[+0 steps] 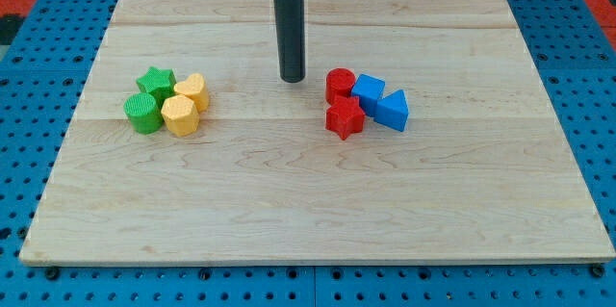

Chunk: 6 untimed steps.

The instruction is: Push the red star closer to the group of the blocks

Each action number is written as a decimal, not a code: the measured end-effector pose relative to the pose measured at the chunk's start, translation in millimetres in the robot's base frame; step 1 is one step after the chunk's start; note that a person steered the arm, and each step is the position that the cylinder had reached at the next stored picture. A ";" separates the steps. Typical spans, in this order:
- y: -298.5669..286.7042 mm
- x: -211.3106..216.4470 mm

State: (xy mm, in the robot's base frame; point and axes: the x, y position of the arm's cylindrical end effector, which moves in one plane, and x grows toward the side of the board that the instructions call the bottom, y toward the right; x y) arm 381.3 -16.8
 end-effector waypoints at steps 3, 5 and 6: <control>36.3 25.8; 12.4 74.9; 23.5 95.1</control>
